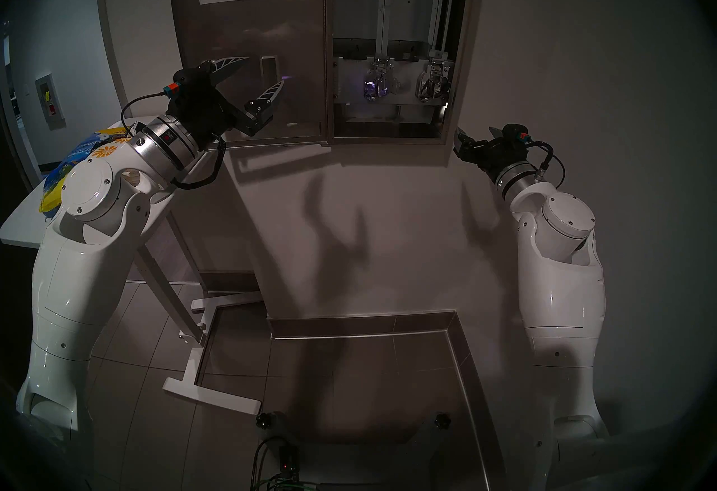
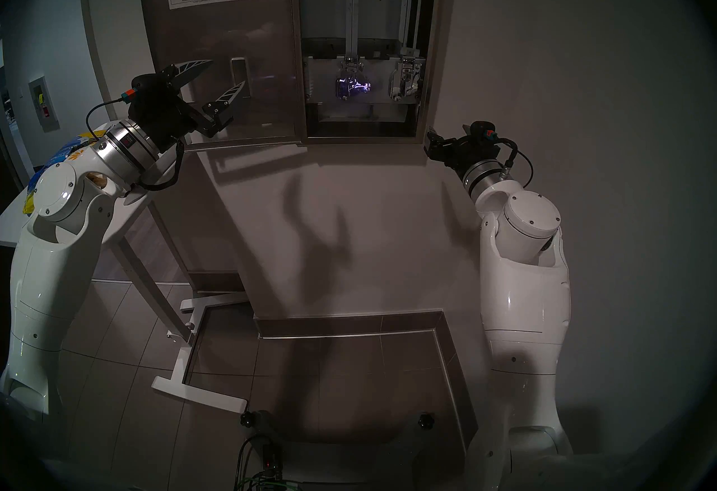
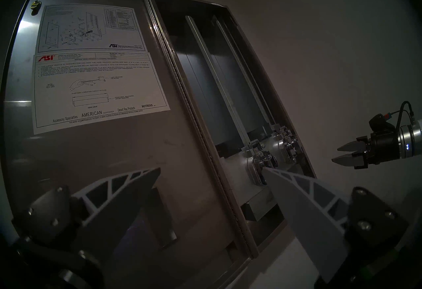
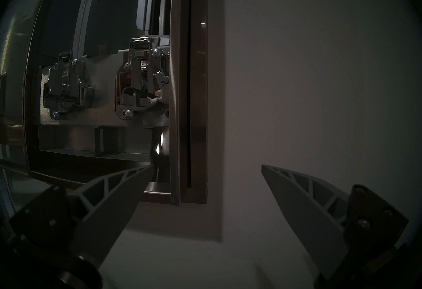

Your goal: Open the dispenser door, put the pads inside, close the door

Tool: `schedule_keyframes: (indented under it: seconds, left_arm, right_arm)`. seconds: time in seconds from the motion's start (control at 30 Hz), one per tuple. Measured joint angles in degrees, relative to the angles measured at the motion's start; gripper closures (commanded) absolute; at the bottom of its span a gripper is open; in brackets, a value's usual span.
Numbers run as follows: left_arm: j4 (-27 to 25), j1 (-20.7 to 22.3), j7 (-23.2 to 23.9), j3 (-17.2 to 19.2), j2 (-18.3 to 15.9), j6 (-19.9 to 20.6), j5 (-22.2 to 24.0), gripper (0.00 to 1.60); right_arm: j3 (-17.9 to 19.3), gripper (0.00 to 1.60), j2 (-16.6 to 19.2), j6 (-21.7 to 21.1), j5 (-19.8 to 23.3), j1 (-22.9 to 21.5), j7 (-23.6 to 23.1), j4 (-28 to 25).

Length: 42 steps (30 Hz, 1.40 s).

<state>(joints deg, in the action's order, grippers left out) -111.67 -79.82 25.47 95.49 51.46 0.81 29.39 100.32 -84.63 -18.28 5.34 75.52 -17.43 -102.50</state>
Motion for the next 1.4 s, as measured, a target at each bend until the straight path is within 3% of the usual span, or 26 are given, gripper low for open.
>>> schedule_keyframes:
  seconds: [0.37, 0.8, 1.07, 1.4]
  left_arm:
    - [-7.16, -4.59, 4.94, 4.81, -1.25, -2.29, 1.86, 0.0]
    - [-17.59, -14.38, 12.5, 16.43, -2.99, -3.22, 2.46, 0.0]
    - [-19.45, -19.34, 19.2, 24.3, -4.07, -5.26, -1.89, 0.0]
    - [-17.13, -23.05, 29.29, 34.33, -4.13, -9.34, -8.85, 0.0]
  right_arm:
    - [-0.09, 0.0, 0.14, 0.0, 0.17, 0.01, 0.09, 0.02]
    - [-0.17, 0.0, 0.3, 0.0, 0.38, 0.01, 0.21, 0.03]
    - [-0.24, 0.0, 0.4, 0.0, 0.51, 0.01, 0.28, 0.03]
    - [-0.32, 0.0, 0.51, 0.01, 0.67, 0.01, 0.38, 0.05]
